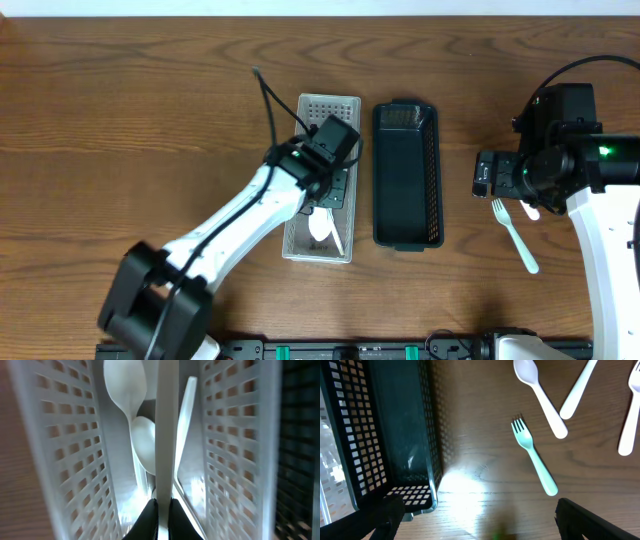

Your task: Pack container

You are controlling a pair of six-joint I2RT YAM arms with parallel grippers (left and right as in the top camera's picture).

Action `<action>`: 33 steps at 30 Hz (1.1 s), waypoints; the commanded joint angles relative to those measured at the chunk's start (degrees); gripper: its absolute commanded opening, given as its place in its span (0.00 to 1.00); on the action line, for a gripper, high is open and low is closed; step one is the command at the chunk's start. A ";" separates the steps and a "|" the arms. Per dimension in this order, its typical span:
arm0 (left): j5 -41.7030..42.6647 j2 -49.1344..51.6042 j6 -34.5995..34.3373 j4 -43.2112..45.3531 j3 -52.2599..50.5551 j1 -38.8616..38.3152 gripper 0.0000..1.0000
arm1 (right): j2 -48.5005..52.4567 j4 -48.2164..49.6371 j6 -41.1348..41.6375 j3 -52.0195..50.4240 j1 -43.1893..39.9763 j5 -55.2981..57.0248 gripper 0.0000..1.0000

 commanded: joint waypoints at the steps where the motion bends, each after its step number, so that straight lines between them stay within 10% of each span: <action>1: -0.68 1.09 -0.74 0.66 0.26 0.02 0.10 | -0.22 0.02 -0.68 0.63 -0.46 -0.11 0.99; 9: -0.68 -1.44 6.51 1.55 2.51 0.02 0.53 | -0.22 0.17 -1.09 0.63 -0.46 0.09 0.99; 15: -3.48 -7.72 9.11 -0.07 6.03 0.04 0.59 | -0.22 0.20 -1.73 0.63 -0.46 1.25 0.99; 20: -16.50 -17.11 9.49 -6.69 6.73 2.03 0.96 | -0.22 0.92 -1.73 0.63 -0.48 1.40 0.99; 33: -18.80 -36.20 5.99 -19.87 6.73 32.39 0.98 | -2.93 -3.10 2.71 0.83 -0.92 10.80 0.99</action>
